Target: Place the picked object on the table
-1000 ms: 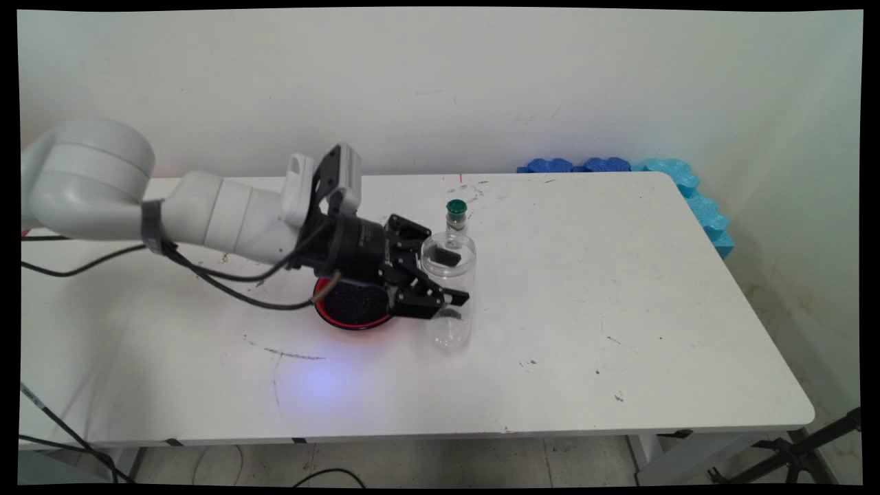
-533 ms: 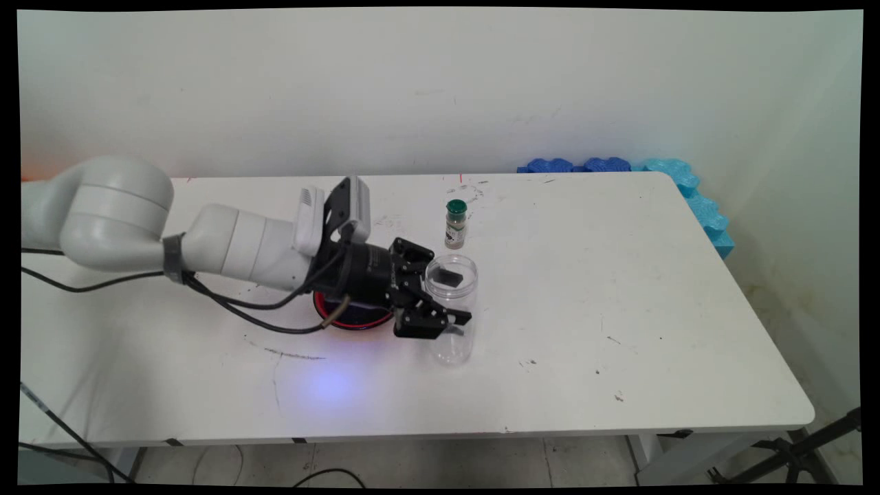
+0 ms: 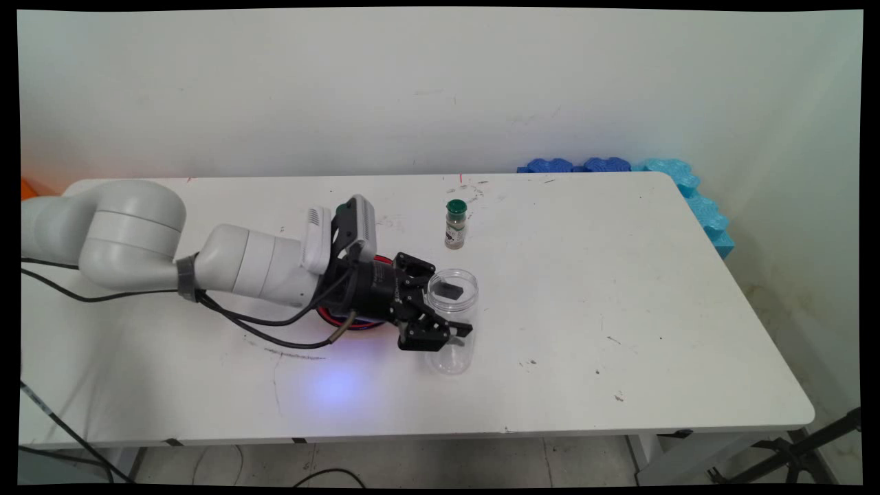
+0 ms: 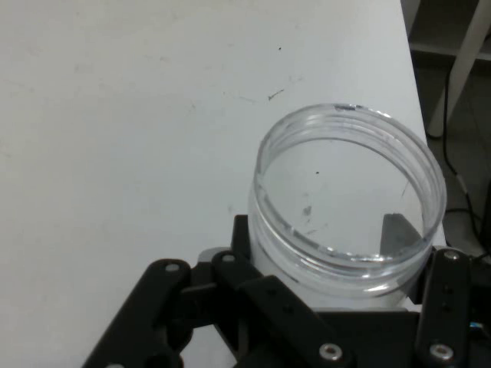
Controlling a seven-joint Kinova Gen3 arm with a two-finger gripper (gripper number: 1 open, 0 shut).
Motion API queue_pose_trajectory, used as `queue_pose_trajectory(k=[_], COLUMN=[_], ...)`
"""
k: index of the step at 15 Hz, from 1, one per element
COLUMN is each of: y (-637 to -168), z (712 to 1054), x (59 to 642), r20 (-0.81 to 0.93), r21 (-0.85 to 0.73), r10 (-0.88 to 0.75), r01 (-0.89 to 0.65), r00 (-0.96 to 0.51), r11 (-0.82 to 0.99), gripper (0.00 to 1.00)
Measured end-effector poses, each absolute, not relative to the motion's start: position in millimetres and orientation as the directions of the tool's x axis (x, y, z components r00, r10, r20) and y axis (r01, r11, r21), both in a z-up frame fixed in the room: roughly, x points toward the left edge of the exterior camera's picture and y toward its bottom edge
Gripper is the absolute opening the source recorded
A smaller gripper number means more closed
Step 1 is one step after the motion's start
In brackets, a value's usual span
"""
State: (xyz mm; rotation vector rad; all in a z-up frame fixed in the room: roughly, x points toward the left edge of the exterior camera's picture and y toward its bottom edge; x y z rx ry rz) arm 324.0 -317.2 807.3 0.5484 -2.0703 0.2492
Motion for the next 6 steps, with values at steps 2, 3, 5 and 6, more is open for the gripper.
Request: queue_pose_trajectory(k=[2, 3, 5, 6], y=[-317.0, -317.1, -317.3, -317.6], z=[804.6, 803.5, 802.0, 801.4], x=[323.4, 323.1, 322.7, 322.6], r20=[0.846, 0.846, 0.847, 0.848], r21=[0.041, 0.041, 0.042, 0.043], r10=[-0.285, -0.286, -0.287, -0.288], r01=[-0.477, -0.478, -0.481, -0.483], r00=[-0.451, -0.45, -0.448, -0.446], r11=[0.878, 0.877, 0.875, 0.874], gripper=[0.0, 0.0, 1.0, 1.0])
